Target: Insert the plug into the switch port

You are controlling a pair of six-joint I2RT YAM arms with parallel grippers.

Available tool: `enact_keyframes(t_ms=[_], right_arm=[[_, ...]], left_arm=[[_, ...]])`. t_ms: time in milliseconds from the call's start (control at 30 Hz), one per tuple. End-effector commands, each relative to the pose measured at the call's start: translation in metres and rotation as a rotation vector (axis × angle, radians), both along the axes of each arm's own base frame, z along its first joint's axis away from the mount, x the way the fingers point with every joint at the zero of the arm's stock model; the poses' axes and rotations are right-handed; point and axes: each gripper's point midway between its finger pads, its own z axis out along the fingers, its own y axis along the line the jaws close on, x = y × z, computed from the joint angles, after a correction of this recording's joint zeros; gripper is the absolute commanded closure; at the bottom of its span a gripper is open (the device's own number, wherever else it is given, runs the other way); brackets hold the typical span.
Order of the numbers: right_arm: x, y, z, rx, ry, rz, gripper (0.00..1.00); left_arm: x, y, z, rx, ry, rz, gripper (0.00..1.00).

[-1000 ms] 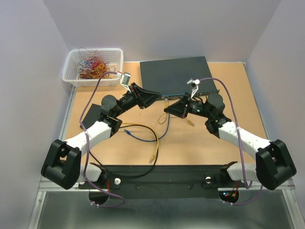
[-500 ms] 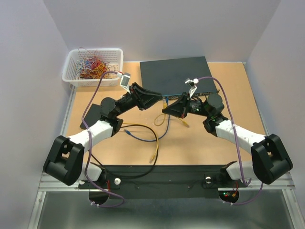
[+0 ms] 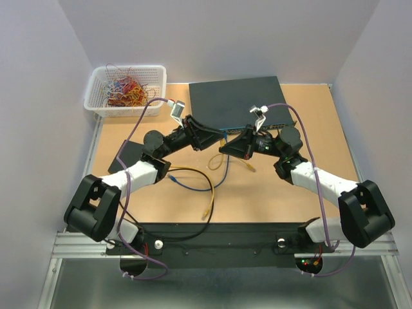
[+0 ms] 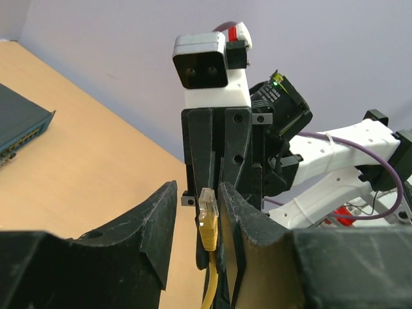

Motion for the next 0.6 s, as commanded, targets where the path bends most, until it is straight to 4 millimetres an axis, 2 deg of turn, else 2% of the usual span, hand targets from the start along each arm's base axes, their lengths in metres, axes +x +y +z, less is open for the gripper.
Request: enact_keyframes(t_ms=[0, 100, 133, 200, 233, 333, 367, 400, 433, 467, 500, 533, 567], right_arm=[[0.0, 0.001, 0.027, 0.049, -0.098, 0.016, 1.0], [0.0, 0.0, 0.026, 0.049, -0.099, 0.015, 1.0], [-0.001, 0.0, 0.027, 0.05, -0.099, 0.016, 1.0], [-0.001, 0.0, 0.027, 0.05, -0.099, 0.016, 0.99], [-0.002, 0.0, 0.027, 0.05, -0.099, 0.016, 1.0], [-0.002, -0.002, 0.03, 0.051, -0.114, 0.005, 0.99], [-0.001, -0.003, 0.03, 0.043, -0.123, -0.006, 0.91], [0.001, -0.006, 0.038, 0.041, -0.141, -0.043, 0.77], [0.009, -0.007, 0.03, -0.015, -0.085, -0.082, 0.55], [0.016, -0.01, 0.026, -0.061, -0.119, -0.132, 0.48], [0.023, -0.017, 0.021, -0.108, -0.079, -0.206, 0.4], [0.028, -0.021, 0.02, -0.137, -0.078, -0.242, 0.37], [0.034, -0.025, 0.027, -0.169, -0.126, -0.284, 0.35]], left_arm=[[-0.012, -0.006, 0.025, -0.031, -0.102, -0.046, 0.57], [-0.011, -0.008, 0.022, -0.028, -0.095, -0.05, 0.64], [-0.011, -0.009, 0.021, -0.025, -0.091, -0.05, 0.75], [-0.009, -0.009, 0.02, -0.024, -0.088, -0.048, 0.88], [-0.009, -0.009, 0.021, -0.026, -0.087, -0.046, 1.0], [-0.007, -0.009, 0.021, -0.025, -0.084, -0.033, 1.0], [-0.006, -0.01, 0.018, -0.012, -0.065, -0.029, 1.0], [-0.002, -0.009, 0.02, -0.007, -0.057, -0.011, 1.0], [0.004, -0.01, 0.012, 0.029, -0.022, 0.008, 1.0], [0.007, -0.01, 0.009, 0.048, -0.01, 0.028, 1.0], [0.015, -0.008, 0.01, 0.052, 0.005, 0.075, 1.0], [0.018, -0.008, 0.007, 0.067, 0.021, 0.097, 1.0], [0.022, -0.009, -0.001, 0.098, 0.049, 0.116, 1.0]])
